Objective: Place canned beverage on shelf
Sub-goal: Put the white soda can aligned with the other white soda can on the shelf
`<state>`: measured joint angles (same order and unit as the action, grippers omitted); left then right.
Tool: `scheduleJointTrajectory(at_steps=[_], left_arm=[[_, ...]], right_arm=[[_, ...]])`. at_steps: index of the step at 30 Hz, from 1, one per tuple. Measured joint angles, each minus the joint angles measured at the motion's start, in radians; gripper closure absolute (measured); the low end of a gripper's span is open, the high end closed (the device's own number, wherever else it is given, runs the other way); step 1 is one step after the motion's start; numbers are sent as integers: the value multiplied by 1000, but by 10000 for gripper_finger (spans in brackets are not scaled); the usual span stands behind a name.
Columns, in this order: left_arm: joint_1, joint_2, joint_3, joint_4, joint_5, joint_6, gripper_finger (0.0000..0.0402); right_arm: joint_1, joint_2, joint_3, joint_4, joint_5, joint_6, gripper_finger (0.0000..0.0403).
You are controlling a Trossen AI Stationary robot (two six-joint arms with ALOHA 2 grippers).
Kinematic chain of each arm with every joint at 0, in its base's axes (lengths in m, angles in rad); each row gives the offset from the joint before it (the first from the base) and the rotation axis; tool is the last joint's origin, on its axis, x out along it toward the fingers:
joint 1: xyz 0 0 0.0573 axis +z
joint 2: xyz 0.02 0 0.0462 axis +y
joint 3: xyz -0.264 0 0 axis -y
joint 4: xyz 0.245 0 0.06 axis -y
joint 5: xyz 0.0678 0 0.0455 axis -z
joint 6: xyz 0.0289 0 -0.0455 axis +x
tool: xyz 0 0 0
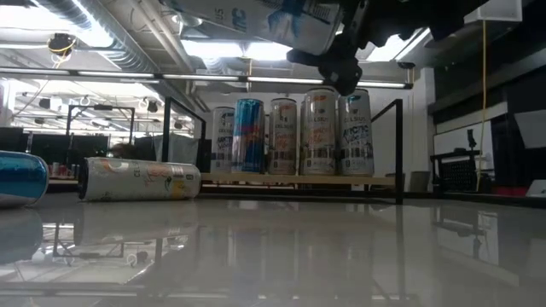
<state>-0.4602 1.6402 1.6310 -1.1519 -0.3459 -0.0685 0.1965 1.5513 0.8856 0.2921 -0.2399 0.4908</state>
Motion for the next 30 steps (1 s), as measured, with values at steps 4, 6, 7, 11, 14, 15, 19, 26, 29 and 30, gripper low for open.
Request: scheduleJointTrajectory(at_steps=[4, 6, 7, 11, 14, 15, 19, 26, 29, 30], left_arm=[[-11, 0, 0, -4, -16, -1, 38], [-15, 0, 0, -5, -15, -3, 38], [-18, 0, 0, -5, -15, -6, 38], [-31, 0, 0, -9, -15, -8, 38], [-39, 0, 0, -9, -15, -9, 38], [-41, 0, 0, -9, -15, -9, 38], [-45, 0, 0, -12, -17, -10, 38], [-46, 0, 0, -70, -46, -11, 38], [-51, -1, 0, -104, -49, -33, 38], [-51, -1, 0, -110, -49, -47, 38]], right_arm=[[-1, 0, 0, 8, -12, 2, 158], [0, 0, 0, 15, -12, 2, 158], [0, 0, 0, 19, -13, 2, 158], [-1, 0, 0, 40, -12, 2, 158], [-1, 0, 1, 65, -12, 2, 158], [-1, 0, 1, 68, -12, 2, 158], [0, 0, 1, 65, -6, 1, 158], [-2, -1, 3, 53, 27, 2, 157], [-2, -2, 3, 47, 27, 2, 157], [-2, -2, 3, 46, 27, 2, 157]])
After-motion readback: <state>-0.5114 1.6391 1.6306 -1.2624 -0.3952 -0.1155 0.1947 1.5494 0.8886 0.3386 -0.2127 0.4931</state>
